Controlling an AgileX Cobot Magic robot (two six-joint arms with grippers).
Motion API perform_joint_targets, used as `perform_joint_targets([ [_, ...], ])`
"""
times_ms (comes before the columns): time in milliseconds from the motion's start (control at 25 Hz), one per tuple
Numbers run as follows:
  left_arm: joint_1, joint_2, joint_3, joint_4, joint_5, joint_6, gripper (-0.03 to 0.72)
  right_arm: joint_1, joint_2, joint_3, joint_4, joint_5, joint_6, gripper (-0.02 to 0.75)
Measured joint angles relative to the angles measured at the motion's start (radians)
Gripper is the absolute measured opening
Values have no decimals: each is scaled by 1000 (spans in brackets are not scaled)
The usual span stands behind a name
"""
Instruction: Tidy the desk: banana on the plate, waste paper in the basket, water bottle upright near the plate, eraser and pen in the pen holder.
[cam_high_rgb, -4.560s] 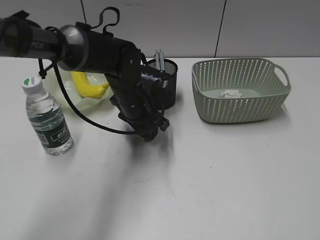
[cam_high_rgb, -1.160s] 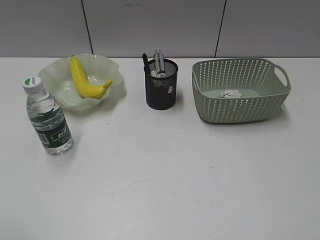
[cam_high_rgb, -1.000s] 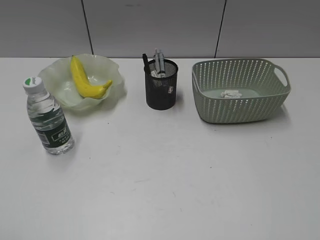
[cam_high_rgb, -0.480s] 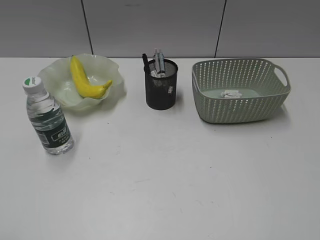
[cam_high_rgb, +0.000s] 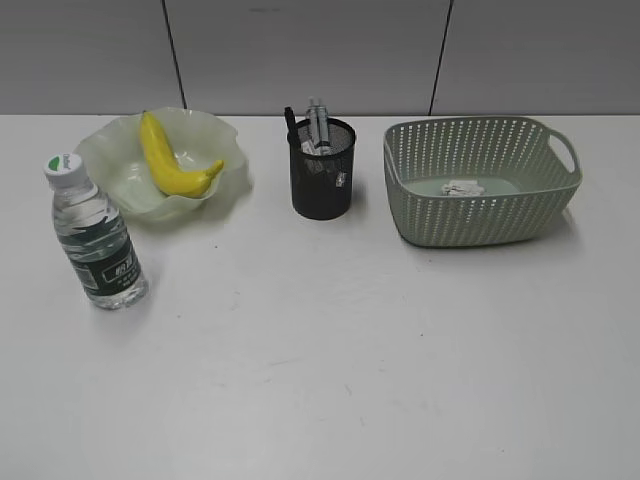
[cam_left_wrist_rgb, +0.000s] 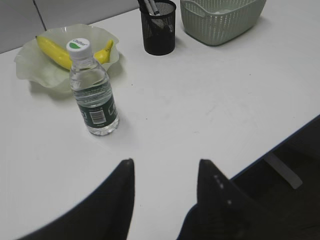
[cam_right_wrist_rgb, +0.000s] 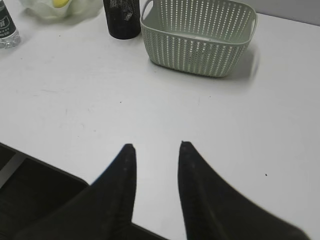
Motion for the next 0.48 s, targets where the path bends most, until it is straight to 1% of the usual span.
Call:
perform_joint_targets([
  [280,7,0,0,0,0,0,310,-6,0,0,0,0,0,242],
  [320,26,0,0,0,0,0,307,-18,0,0,0,0,0,242],
  [400,93,0,0,-2,0,0,299,-81,0,0,0,0,0,242],
  [480,192,0,0,-2,0,0,285,-169,0,0,0,0,0,242],
])
